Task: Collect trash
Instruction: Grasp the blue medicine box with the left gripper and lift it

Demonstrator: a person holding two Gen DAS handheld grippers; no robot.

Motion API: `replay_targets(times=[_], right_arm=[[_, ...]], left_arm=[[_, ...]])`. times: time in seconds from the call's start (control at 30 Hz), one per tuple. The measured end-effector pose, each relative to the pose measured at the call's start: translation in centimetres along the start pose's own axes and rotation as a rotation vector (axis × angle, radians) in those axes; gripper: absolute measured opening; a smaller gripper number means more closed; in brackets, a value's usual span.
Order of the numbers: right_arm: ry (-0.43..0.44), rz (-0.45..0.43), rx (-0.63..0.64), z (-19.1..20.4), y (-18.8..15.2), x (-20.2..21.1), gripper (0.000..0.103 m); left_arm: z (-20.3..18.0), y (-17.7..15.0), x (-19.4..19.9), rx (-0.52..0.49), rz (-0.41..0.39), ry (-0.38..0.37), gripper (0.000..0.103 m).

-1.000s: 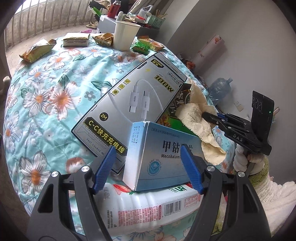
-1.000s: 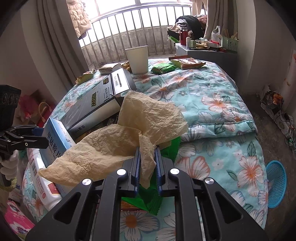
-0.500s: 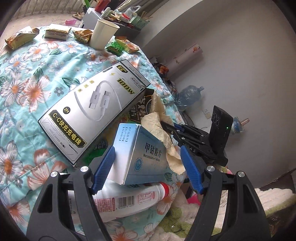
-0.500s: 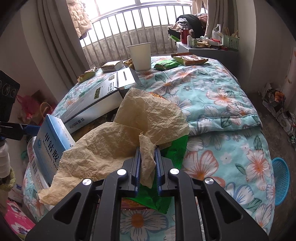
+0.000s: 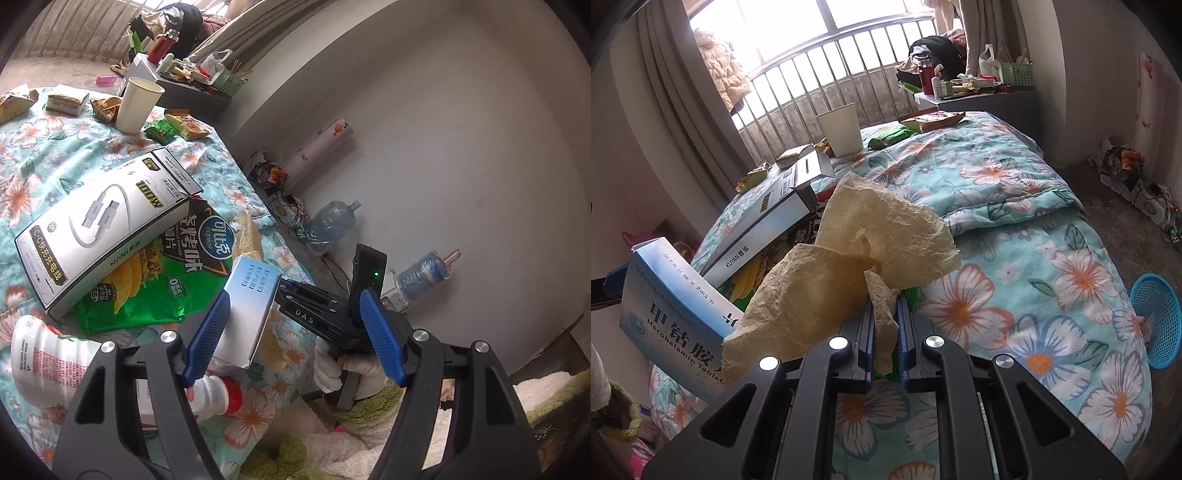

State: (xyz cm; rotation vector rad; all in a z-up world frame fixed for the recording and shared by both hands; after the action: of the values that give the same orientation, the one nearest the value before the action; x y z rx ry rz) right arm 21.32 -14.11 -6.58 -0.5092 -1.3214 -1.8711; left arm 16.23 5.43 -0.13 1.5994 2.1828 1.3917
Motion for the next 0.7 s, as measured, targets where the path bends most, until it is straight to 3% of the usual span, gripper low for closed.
replay_targets(times=[0.2,0.27,0.4,0.57,0.7], right_arm=[[0.013,-0.013,-0.046,-1.5,-1.1,1.8,0.011],[0.028,-0.007,-0.06,-1.7,-1.6,2.0,0.011],[0.066,-0.003,-0.077,-1.6,-2.3,2.7,0.011],[0.104,-0.005,-0.078,-1.6,-2.7,3.4,0.011],[0.122,0.008,-0.072,-1.4,-3.1,3.3,0.011]], left_arm=[[-2.8,-0.9,-0.9,-0.148,-0.013,0.076,0.068],[-3.5,-1.1,-1.1,-0.16,-0.015,0.044,0.068],[-3.8,-1.3,-1.5,-0.093,-0.036,-0.048,0.068],[-3.8,-1.2,-1.7,-0.028,-0.053,-0.089,0.068],[-3.5,-1.3,-2.5,0.08,-0.036,-0.212,0.068]])
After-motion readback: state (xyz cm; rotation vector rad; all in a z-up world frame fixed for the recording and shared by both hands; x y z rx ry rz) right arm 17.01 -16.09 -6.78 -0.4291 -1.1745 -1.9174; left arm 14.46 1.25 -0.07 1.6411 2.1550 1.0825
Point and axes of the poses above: each gripper's, at about its wrist camera, not at the fingertips, and x roughly against the way its jaws point, z to its left, y to its top, the point moved 7 cm from there along -x, roughly the way its jaws point, and after that the axes turned 10 degrees about -x, right-handed, at the moved point
